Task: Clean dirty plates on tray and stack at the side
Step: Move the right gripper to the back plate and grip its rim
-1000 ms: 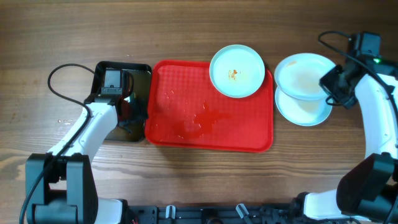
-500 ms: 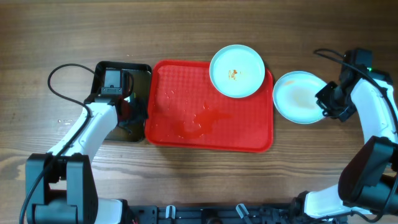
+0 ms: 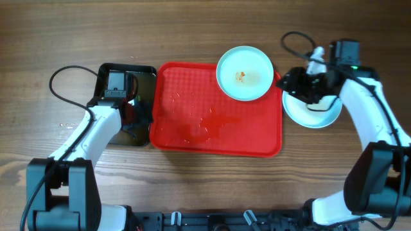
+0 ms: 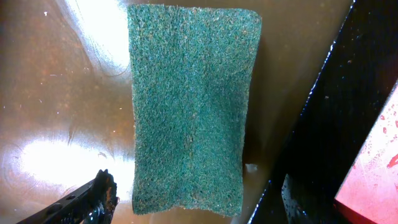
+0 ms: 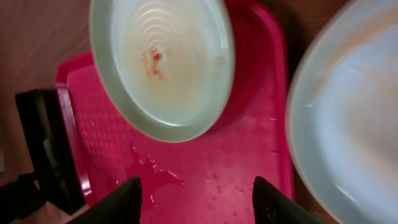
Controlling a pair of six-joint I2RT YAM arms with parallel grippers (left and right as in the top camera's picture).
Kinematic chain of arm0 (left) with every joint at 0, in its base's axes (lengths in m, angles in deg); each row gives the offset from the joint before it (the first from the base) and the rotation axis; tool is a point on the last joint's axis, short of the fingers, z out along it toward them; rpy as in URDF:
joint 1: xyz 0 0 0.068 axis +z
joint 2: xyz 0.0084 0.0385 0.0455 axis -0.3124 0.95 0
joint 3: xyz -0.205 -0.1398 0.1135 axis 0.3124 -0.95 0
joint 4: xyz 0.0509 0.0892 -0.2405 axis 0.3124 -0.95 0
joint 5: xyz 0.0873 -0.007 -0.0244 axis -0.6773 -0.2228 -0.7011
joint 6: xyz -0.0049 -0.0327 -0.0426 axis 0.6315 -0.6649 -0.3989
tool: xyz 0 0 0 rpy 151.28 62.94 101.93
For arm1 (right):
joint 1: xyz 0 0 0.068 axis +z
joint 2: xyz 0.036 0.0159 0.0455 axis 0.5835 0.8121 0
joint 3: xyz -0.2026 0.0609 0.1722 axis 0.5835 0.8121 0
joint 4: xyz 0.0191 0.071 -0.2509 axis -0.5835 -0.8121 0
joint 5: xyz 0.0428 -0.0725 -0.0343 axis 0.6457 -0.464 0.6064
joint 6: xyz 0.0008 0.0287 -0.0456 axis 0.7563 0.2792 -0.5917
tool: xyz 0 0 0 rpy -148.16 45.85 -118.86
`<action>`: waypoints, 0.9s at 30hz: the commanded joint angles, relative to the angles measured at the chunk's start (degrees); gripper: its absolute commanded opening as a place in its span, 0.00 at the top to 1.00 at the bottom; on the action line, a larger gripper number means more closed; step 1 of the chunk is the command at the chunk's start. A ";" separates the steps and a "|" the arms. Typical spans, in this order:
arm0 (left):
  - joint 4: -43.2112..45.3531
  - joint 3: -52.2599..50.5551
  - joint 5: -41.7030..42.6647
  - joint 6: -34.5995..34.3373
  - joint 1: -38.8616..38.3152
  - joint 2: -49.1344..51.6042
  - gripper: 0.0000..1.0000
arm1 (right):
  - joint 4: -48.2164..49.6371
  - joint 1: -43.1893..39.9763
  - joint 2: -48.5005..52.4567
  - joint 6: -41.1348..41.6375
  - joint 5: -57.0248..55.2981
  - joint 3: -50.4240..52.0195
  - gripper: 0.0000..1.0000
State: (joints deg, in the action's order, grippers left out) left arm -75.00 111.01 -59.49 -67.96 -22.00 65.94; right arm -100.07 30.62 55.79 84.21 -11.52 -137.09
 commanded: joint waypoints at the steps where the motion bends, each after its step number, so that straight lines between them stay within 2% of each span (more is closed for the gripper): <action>1: 0.17 0.61 1.16 -0.33 -0.17 -0.63 0.17 | 0.61 5.66 1.64 8.02 -12.22 0.09 0.43; 3: 0.15 0.61 1.16 -0.35 -0.17 -0.63 0.17 | 1.14 8.94 2.89 11.80 -16.79 0.39 0.42; 7: 0.17 0.61 1.16 -0.35 -0.17 -0.63 0.17 | 4.87 12.31 7.04 14.49 -17.46 0.39 0.42; 12: 0.17 0.61 1.16 -0.33 -0.17 -0.63 0.17 | 10.05 14.60 13.99 18.91 -16.72 0.39 0.50; 13: 0.15 0.61 1.16 -0.35 -0.17 -0.63 0.17 | 10.80 14.69 15.10 18.78 -15.19 0.39 0.55; 14: 0.15 0.61 1.16 -0.33 -0.17 -0.63 0.17 | 10.91 14.67 15.85 18.80 -13.81 0.39 0.70; 15: 0.15 0.61 1.16 -0.33 -0.17 -0.63 0.17 | 10.80 14.67 16.28 18.78 -13.22 0.39 0.78; 17: 0.17 0.61 1.16 -0.35 -0.17 -0.63 0.17 | 9.46 14.71 16.35 18.60 -12.26 0.39 0.89; 19: 0.17 0.61 1.16 -0.35 -0.17 -0.63 0.17 | 6.69 14.99 16.35 18.18 -12.31 0.39 0.95; 24: 0.17 0.61 1.16 -0.35 -0.17 -0.63 0.16 | 1.95 18.56 16.35 12.57 -12.31 0.39 0.96; 27: 0.22 0.63 1.16 -0.33 -0.17 -0.63 0.13 | 2.40 22.10 16.35 13.00 -12.35 0.39 0.96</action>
State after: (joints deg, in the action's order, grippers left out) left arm -75.00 111.01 -59.49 -67.98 -22.00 65.94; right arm -97.58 49.83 70.71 98.46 -22.47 -137.13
